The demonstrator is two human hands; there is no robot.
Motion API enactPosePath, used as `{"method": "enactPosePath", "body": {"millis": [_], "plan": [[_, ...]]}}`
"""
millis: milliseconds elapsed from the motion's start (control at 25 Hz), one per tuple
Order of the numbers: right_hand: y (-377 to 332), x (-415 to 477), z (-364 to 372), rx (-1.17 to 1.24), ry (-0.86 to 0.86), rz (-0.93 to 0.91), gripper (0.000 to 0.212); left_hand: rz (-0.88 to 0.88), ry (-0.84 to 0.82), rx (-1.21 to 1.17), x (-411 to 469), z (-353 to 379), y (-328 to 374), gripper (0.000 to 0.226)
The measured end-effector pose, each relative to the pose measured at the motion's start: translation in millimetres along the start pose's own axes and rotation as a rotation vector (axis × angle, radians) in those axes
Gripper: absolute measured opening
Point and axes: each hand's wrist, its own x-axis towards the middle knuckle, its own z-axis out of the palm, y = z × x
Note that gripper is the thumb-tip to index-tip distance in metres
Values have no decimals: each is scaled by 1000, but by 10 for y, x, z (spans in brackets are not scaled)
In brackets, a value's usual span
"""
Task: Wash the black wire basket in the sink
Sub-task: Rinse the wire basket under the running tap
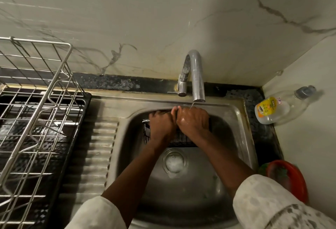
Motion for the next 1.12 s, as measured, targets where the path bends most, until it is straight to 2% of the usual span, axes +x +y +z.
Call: {"method": "enactPosePath", "body": {"millis": [120,200,280,400,480,560,640,680,800,920,1000,1120], "plan": [[-112,47,-141,48,-2,23,57,-167,3,-348,-8,-8,160,65],[-49,-21,-274,68,59,-80,52,-318,-24,-479,44,-44,162,60],[47,-102,-409,77,164,-143,50,-434,-48,-649,90,-71,107,46],[158,-134,-439,219,172,-107,71,-699,-96,-926,39,-45,3,22],[134,-179,-352,275,197,-114,73,-665,-144,-908,-29,12,-39,31],[39,-234,-373,247,245,-74,71,-495,-172,-923,-35,-59,49,41],[-82,-228,-366,207,215,-40,71,-380,-126,-997,15,-199,178,50],[-134,-201,-369,197,198,-18,72,-383,-96,-1028,34,-248,238,52],[-243,-121,-337,256,174,-48,71,-552,-11,-969,32,-293,241,60],[-110,-164,-230,224,171,-182,66,-604,33,-1028,-70,-268,74,47],[130,-190,-194,174,172,-152,69,-613,16,-1100,-116,-200,-87,41],[199,-231,-233,138,195,-66,59,-649,-86,-1059,-92,-152,-104,63]]}}
